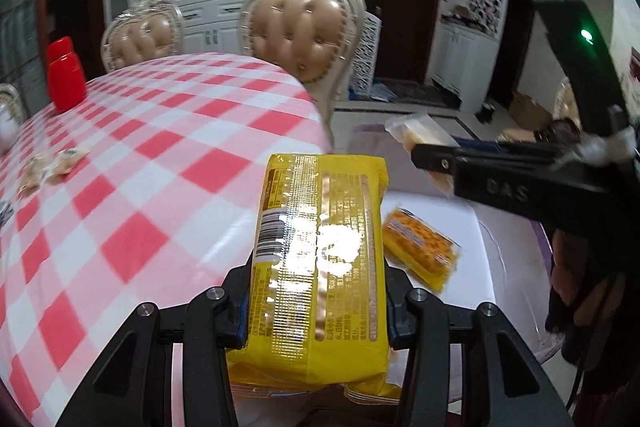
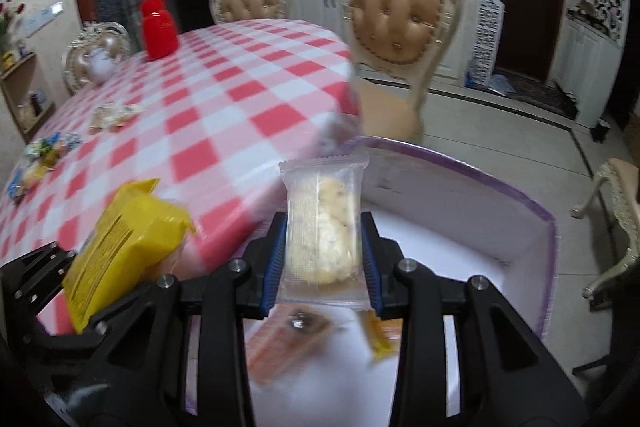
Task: Organize snacks
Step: 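Open the left gripper over the white box while the right gripper releases the cake pack there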
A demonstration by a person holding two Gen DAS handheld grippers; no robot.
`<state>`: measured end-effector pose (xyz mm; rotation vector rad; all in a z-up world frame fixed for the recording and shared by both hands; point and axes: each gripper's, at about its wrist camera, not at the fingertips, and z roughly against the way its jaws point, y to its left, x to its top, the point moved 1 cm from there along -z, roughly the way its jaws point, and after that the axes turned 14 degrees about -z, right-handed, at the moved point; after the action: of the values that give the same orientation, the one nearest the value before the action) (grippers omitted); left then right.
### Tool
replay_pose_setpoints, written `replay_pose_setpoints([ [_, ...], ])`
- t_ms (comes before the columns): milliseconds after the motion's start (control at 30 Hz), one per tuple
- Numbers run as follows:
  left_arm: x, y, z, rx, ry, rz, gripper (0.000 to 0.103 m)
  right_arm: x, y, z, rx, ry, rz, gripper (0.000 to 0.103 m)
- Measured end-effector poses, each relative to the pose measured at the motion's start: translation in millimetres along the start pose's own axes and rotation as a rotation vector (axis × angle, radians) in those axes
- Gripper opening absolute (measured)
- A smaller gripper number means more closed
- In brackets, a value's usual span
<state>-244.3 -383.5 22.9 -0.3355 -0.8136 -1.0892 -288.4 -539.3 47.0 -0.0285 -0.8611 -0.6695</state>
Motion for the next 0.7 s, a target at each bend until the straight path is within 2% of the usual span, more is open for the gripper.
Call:
replay_pose_setpoints([
  [233,6,-30,-21,-0.080,0.043,-0.044,0.048,0,-34,-14,-0.110,0.053,0.029,0.039],
  [400,8,-51,-30,-0.161,0.054,-0.079,0.048,3,-54,-14,-0.168,0.049,0.025,0.039],
  [600,2,-68,-31,-0.211,0.055,-0.112,0.048,8,-66,-12,-0.206,0.037,0.012,0.039],
  [700,1,-69,-29,-0.261,0.047,-0.106,0.049,8,-67,-13,-0.221,0.042,0.007,0.040],
])
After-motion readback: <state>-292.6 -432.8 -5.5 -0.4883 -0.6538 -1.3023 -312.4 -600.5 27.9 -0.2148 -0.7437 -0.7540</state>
